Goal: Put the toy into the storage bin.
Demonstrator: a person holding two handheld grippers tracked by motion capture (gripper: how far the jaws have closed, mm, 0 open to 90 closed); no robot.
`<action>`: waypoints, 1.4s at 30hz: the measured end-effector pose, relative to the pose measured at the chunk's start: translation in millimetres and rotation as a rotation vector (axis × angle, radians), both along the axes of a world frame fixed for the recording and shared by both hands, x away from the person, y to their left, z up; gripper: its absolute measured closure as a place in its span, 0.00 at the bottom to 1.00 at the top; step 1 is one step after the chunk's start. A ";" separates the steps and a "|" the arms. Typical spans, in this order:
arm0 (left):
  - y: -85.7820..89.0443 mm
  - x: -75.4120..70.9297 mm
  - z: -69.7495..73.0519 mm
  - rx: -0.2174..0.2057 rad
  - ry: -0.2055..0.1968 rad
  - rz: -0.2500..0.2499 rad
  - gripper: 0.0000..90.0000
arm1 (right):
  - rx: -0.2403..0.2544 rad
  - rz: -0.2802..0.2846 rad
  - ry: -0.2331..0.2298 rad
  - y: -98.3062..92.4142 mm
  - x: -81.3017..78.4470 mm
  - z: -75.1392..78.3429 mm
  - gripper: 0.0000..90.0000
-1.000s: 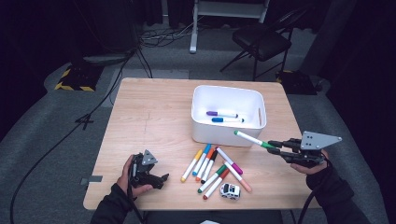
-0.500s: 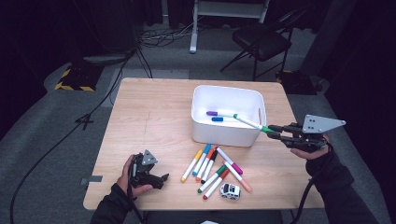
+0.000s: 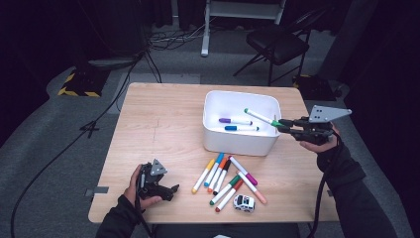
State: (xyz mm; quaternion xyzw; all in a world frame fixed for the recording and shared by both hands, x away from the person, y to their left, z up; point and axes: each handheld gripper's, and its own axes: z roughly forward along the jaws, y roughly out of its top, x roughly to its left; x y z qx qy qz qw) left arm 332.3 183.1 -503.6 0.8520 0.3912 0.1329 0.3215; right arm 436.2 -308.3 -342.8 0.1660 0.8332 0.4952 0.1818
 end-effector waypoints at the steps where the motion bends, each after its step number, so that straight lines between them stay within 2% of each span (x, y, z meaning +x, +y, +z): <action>1: 0.0 0.0 0.0 0.000 0.000 0.000 0.00 | 0.000 0.000 0.004 1.5 3.3 -0.3 0.84; 8: -0.1 -0.1 -0.1 -0.002 0.002 0.001 0.00 | -0.018 -0.006 0.029 13.6 22.8 -1.4 0.84; 9: 0.0 0.0 0.0 0.000 0.000 0.000 0.00 | -0.024 -0.006 0.020 15.0 25.4 -1.7 0.84; 11: 0.0 0.0 0.0 0.000 0.000 0.000 0.00 | -0.033 -0.009 0.037 19.3 30.4 -2.2 0.84; 20: -0.1 -0.1 -0.1 -0.002 0.001 0.001 0.00 | -0.098 -0.002 0.062 40.9 47.0 -8.0 0.84; 27: -0.1 -0.1 -0.1 -0.002 0.001 0.001 0.00 | -0.130 0.001 0.104 51.4 63.0 -14.9 0.84; 35: 0.0 0.0 0.0 0.000 0.000 0.000 0.00 | -0.183 0.018 0.146 57.9 70.5 -20.7 0.84; 38: 0.0 0.0 0.0 0.000 0.000 0.000 0.00 | -0.226 0.024 0.161 59.2 72.1 -23.0 0.84; 42: 0.0 0.0 0.0 0.000 0.000 0.000 0.00 | -0.255 0.031 0.184 59.5 72.7 -24.7 0.84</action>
